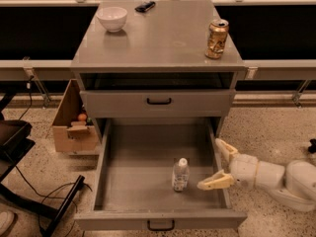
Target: Pick blue plastic bottle from middle drawer and place on counter
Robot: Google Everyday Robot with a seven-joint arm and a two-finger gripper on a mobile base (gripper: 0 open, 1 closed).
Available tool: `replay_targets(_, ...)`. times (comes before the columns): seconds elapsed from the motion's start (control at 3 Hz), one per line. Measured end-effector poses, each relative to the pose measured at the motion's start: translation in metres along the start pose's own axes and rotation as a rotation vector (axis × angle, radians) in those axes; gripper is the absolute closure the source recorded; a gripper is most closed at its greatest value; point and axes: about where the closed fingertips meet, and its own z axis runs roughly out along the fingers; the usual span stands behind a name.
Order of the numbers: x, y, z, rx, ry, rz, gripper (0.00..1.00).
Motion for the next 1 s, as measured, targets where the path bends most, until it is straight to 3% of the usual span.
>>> replay_targets(0.33,0.033,-0.023,0.023,-0.019,-0.064,-0.022,0.0)
replay_targets(1.0,0.085,-0.04,0.058,-0.067,0.008,-0.094,0.0)
